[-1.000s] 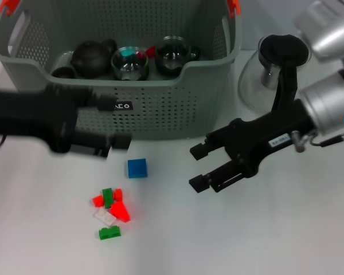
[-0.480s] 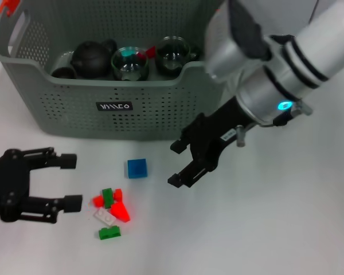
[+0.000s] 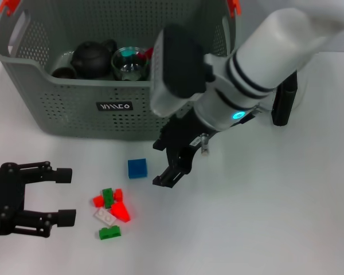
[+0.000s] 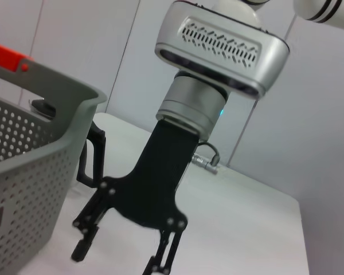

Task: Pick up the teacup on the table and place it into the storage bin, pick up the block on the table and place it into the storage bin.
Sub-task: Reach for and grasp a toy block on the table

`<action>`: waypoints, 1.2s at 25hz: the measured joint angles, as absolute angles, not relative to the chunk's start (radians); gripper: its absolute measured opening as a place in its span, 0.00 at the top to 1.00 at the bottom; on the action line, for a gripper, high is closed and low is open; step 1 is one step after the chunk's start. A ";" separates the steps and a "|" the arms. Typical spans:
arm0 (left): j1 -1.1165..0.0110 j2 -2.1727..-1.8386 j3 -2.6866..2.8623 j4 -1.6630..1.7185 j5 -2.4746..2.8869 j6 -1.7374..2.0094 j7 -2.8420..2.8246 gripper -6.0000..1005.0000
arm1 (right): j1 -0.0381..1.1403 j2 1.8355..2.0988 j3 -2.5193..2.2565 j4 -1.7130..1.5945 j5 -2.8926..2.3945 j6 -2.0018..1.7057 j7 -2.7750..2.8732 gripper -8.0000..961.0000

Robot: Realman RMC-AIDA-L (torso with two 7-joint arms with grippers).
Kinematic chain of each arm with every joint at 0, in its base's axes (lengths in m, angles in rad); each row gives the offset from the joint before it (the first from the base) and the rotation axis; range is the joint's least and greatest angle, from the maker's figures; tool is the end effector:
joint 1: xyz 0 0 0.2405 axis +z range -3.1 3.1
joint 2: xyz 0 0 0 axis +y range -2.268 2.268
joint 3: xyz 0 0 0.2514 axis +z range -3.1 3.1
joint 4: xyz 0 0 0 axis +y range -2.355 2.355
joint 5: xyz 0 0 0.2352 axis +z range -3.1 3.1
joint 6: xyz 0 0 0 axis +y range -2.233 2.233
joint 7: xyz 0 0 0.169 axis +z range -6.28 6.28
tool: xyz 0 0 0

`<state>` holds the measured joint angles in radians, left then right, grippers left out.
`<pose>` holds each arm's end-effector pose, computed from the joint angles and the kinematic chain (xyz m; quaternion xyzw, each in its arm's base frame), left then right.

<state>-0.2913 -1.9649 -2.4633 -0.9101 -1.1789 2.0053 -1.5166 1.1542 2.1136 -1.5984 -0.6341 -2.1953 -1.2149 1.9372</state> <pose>-0.2978 0.2658 0.0728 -0.9434 -0.2275 -0.2368 0.0473 0.0730 0.4022 -0.1524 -0.9891 -0.0251 -0.1448 0.0036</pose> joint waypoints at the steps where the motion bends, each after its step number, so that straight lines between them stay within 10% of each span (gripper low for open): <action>1: -0.294 -1.964 -2.463 -0.904 -1.177 2.005 -1.517 0.10 | 1.158 2.116 -1.625 -0.632 -2.188 -1.199 1.942 0.14; 30: -0.325 -1.959 -2.454 -0.862 -1.164 2.004 -1.518 0.10 | 1.097 2.123 -1.936 -0.554 -1.873 -0.821 1.848 0.14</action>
